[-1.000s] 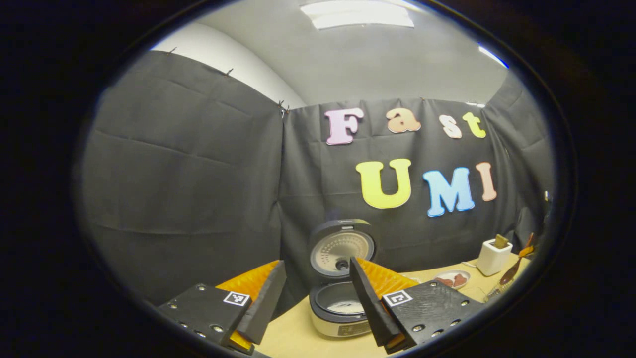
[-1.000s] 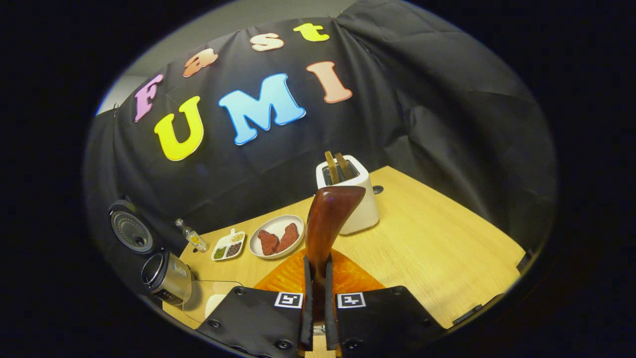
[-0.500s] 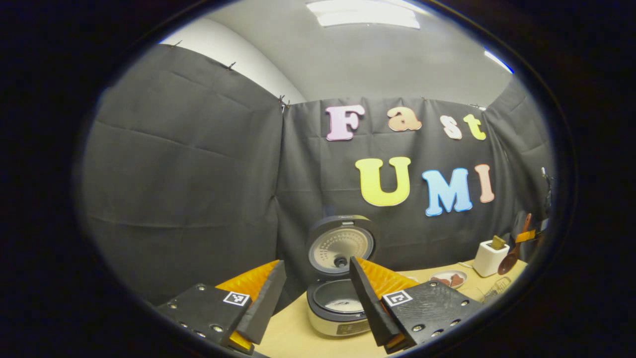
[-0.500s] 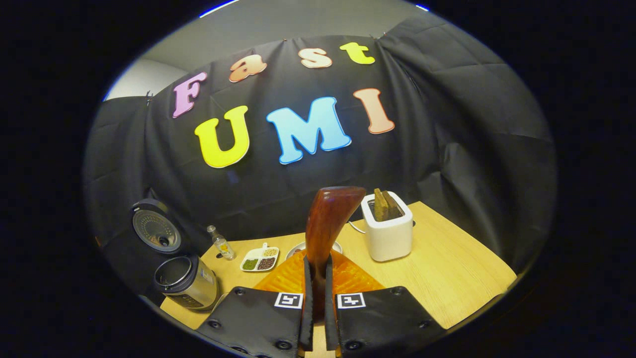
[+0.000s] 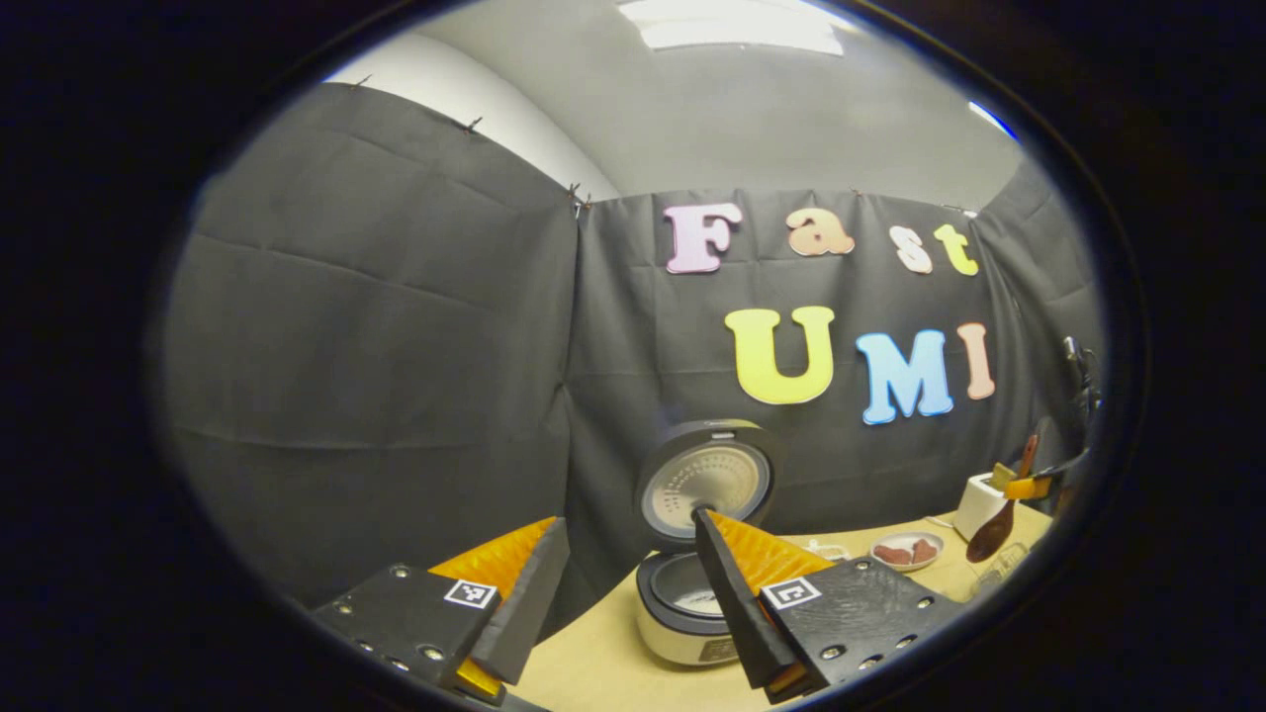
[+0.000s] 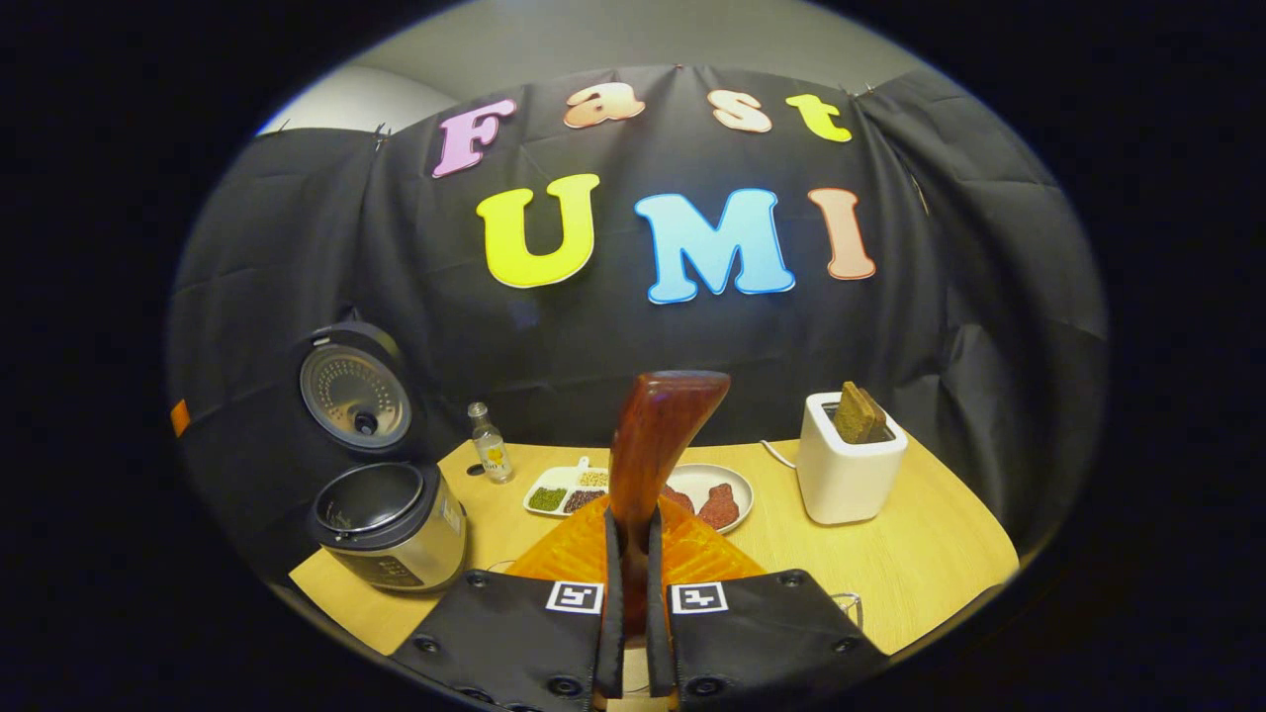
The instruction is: Close the left gripper, press the button to open the rice cooker; take a wooden spoon from the chopstick holder with the right hand, scoop a spoonful of rice and pour it into the rice cooker, then put the wooden spoon back into the chopstick holder.
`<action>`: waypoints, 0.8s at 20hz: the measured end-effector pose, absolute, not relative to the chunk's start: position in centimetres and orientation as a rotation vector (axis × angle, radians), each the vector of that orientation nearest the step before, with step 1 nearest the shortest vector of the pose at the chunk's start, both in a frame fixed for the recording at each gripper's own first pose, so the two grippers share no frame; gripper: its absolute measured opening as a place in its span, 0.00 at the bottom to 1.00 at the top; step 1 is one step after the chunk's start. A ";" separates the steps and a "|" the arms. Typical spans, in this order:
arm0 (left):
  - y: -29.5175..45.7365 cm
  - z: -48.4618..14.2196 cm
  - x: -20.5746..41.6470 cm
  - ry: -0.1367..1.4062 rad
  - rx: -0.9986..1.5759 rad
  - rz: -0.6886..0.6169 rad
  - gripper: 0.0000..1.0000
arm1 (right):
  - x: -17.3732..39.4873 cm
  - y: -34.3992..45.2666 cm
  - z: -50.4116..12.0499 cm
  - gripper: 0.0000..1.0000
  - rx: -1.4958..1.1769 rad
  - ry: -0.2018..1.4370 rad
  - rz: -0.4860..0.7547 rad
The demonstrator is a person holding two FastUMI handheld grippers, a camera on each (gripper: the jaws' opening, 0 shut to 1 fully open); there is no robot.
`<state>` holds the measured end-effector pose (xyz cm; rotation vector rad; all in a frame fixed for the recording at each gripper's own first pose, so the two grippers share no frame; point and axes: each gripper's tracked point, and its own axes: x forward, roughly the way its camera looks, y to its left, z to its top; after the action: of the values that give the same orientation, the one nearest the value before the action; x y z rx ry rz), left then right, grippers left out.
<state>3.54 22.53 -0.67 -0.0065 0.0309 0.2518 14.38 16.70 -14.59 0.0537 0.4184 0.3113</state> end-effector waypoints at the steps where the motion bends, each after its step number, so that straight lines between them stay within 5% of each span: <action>1: 22.9 -0.9 3.4 0.034 -0.008 0.255 0.80 | 14.2 17.2 -15.2 0.11 0.030 0.423 0.311; 16: 26.2 -4.8 6.1 0.093 -0.011 0.244 0.84 | 13.7 20.6 -25.6 0.11 -0.384 0.441 0.207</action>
<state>6.06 26.22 -4.82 -0.0110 0.0927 0.2438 13.65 20.58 -25.58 -0.3842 0.4406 0.2075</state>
